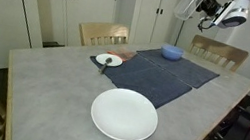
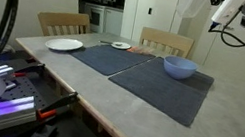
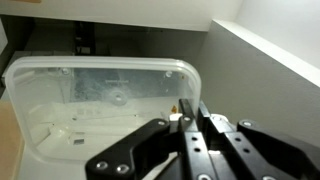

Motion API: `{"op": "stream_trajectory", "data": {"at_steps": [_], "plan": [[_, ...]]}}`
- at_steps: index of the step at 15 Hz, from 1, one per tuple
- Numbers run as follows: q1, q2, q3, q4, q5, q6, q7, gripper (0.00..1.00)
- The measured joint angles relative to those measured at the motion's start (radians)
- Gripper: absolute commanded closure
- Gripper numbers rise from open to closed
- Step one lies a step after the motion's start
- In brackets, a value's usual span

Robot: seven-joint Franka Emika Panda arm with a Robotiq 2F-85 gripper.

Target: Pour the contents in the lunchbox into the bowl

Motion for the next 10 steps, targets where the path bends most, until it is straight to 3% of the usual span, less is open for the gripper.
{"op": "stream_trajectory", "data": {"at_steps": [10], "plan": [[0.105,-0.019,-0.081,0.094,-0.24,0.002,0.003,0.98]]}}
